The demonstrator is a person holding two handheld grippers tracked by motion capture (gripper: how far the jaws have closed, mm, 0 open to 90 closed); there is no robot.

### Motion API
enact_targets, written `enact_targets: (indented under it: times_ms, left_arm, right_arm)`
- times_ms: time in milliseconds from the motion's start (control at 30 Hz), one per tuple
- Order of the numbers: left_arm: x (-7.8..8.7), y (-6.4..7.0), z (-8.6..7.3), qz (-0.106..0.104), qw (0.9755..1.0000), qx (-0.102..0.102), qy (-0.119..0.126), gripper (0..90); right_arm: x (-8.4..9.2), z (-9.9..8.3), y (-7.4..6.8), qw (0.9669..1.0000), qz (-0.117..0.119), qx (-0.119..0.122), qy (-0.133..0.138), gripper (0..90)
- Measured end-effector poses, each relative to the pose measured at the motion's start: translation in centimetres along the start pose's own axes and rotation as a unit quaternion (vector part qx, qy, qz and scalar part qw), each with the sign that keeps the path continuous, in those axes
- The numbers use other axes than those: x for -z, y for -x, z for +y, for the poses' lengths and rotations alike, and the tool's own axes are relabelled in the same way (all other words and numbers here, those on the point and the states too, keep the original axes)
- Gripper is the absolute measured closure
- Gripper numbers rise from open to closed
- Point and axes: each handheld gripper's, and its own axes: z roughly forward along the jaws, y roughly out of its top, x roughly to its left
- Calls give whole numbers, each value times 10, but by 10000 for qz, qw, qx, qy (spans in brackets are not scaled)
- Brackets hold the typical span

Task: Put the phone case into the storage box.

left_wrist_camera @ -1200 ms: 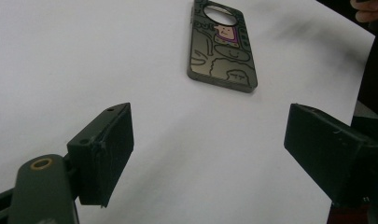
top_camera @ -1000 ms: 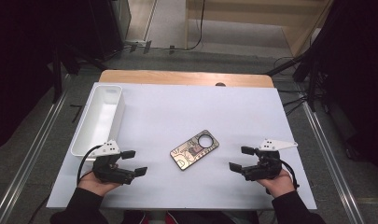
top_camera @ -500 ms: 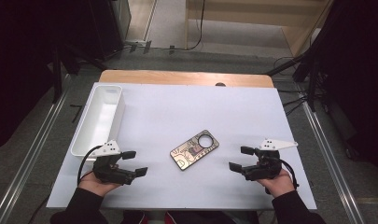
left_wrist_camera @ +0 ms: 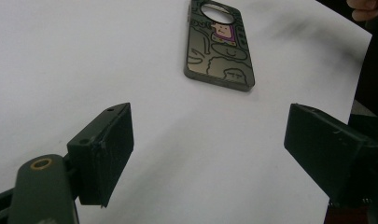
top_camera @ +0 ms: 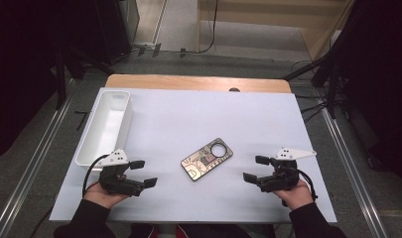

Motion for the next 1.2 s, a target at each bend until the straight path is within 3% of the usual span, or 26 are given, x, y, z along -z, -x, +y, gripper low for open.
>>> enact_targets:
  times_ms: [567, 833, 1200]
  left_arm:
    - [-2, 1, 4, -38, 10000, -49, 0, 155]
    - [-7, 3, 13, -228, 9997, -94, -10, 155]
    - [-12, 7, 28, -179, 9998, -108, -60, 153]
  right_arm:
    - [-2, 0, -2, 10000, 48, 67, -13, 72]
    - [-3, 1, -1, 10000, 83, 35, 27, 72]
    - [-3, 0, -1, 10000, 63, 60, -27, 72]
